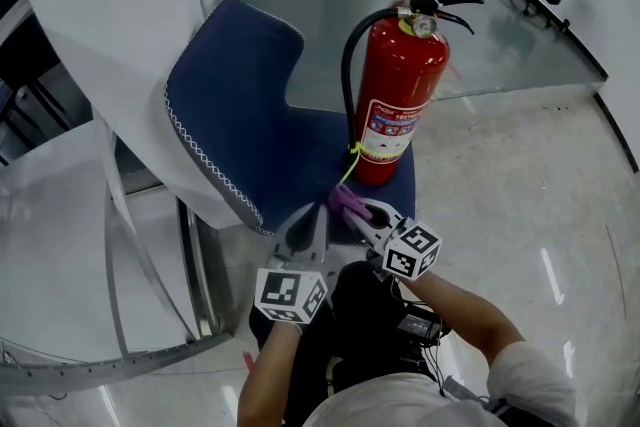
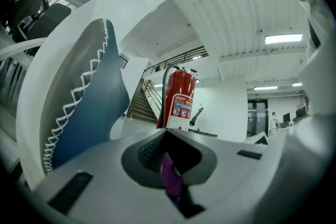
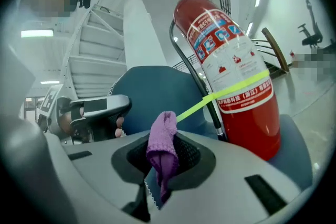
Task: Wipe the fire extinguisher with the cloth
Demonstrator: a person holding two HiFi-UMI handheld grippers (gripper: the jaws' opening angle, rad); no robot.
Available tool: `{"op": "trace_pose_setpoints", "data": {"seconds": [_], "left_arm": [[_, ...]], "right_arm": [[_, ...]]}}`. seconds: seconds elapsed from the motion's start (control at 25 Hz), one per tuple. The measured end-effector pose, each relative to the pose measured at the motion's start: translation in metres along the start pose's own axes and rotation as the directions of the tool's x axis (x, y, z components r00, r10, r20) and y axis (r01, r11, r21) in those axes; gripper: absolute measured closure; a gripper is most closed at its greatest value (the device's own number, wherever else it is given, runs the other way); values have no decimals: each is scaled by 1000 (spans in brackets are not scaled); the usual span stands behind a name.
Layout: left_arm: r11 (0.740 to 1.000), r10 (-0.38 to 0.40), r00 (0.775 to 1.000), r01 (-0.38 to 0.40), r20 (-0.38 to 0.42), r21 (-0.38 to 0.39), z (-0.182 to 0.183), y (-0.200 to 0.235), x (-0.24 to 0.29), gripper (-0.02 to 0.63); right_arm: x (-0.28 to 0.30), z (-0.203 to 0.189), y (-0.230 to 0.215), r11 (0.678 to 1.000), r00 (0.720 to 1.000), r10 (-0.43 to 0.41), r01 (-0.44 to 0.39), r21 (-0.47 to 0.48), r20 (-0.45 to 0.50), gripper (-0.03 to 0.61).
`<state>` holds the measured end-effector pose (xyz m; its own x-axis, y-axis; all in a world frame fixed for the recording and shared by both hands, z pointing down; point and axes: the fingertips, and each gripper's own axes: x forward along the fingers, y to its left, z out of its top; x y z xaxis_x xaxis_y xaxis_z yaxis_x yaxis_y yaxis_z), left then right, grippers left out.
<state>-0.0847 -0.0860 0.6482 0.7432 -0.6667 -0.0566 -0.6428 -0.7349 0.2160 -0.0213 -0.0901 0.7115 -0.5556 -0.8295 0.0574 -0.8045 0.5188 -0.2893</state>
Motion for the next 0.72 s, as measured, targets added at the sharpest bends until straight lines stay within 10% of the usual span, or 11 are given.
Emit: {"op": "trace_pose_setpoints", "data": {"seconds": [0.36, 0.72], "left_arm": [[1000, 1, 1000, -1, 20, -17, 16, -5, 5, 609], [1000, -6, 999, 7, 34, -21, 27, -6, 7, 609]], "right_arm": [[-38, 51, -19, 992, 983, -93, 77, 100, 157, 520], [-90, 134, -51, 956, 883, -292, 271, 110, 367, 520]]}}
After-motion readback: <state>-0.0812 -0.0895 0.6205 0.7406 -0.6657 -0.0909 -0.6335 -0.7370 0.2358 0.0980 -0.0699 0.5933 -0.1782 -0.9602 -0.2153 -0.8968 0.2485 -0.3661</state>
